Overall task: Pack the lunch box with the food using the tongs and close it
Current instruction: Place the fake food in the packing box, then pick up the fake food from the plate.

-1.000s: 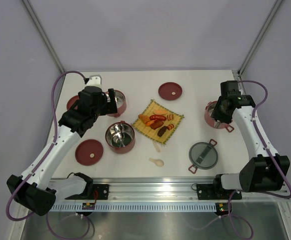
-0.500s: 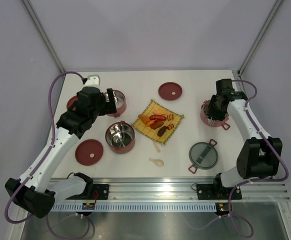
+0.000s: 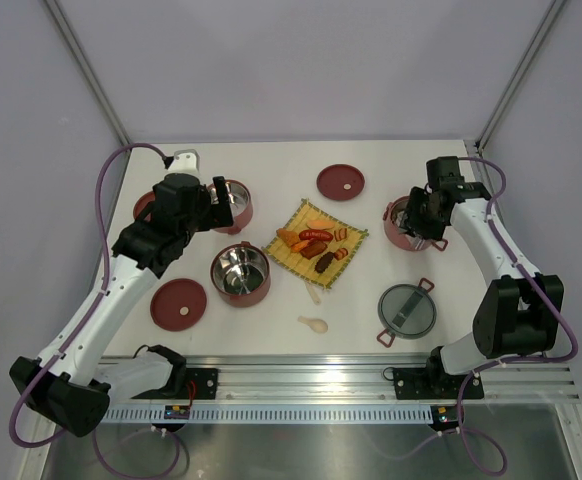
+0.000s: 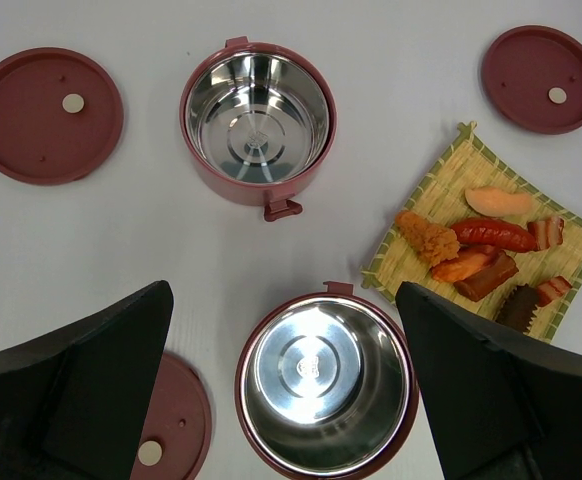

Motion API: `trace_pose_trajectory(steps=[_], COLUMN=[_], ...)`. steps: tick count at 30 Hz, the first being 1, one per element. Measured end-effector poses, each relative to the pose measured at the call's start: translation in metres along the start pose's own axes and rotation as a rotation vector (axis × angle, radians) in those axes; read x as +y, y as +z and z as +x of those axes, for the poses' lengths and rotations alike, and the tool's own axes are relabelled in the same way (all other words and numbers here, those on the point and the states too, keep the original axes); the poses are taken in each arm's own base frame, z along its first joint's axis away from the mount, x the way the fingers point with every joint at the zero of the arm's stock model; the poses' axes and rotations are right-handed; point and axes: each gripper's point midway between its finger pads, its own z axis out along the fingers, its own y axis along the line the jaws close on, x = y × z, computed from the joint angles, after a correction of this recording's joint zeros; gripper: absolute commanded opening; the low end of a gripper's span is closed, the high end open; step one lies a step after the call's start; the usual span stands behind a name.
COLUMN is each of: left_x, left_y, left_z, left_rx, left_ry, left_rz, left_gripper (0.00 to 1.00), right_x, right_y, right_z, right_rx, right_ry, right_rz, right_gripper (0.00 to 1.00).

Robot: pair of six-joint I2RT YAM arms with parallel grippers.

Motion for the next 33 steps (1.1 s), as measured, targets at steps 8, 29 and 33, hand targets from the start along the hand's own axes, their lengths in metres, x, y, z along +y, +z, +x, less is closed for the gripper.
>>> trace_pose_trajectory(steps=[8,29,33], left_x=[-0.001,-0.005,-0.005], left_y=[0.000,-0.001,-0.001], left_z=[0.001,0.002,0.002], left_rx=[0.004,0.010,0.010], left_ry=[-0.005,-0.009,-0.009], left_rz=[0.007,0.025,0.025], left_gripper=[0.99,0.99,0.99], right_x=[-0.007,0.103,0.114], right_y=[-0.011,-0.093,-0.071], right_z=[-0.008,0.024,0.046], right_rx=[-0.044,-0.098,-0.017], right_ry=[-0.004,-0.295,-0.349], right_rz=[0.043,-0.216,-0.197], right_gripper=[0.61,0.41,0.46])
